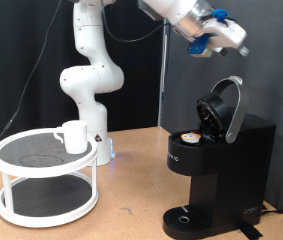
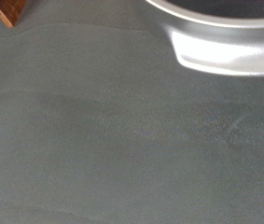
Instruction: Make a cup of coffee with the keurig machine
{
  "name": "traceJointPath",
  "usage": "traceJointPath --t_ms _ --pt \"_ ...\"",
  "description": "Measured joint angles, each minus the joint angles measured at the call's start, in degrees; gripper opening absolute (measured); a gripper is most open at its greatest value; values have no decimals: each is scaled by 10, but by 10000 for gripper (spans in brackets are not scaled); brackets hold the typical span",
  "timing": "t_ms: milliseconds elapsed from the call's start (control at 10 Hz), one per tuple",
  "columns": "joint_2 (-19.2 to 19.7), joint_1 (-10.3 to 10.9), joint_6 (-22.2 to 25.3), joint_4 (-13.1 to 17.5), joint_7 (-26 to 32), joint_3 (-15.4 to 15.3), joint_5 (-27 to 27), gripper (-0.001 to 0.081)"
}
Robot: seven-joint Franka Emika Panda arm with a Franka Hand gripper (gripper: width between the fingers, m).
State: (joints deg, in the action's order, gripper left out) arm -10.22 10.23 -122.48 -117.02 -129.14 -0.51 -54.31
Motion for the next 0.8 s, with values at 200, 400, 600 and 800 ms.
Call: traceJointPath --t_ms 200,400,600,800 --pt "0 0 27 1 7 3 -6 734" --pt "10 1 50 18 -14 -6 15 734" --pt "32 6 40 45 -57 -32 57 734" --pt "54 11 38 71 -86 -55 88 734"
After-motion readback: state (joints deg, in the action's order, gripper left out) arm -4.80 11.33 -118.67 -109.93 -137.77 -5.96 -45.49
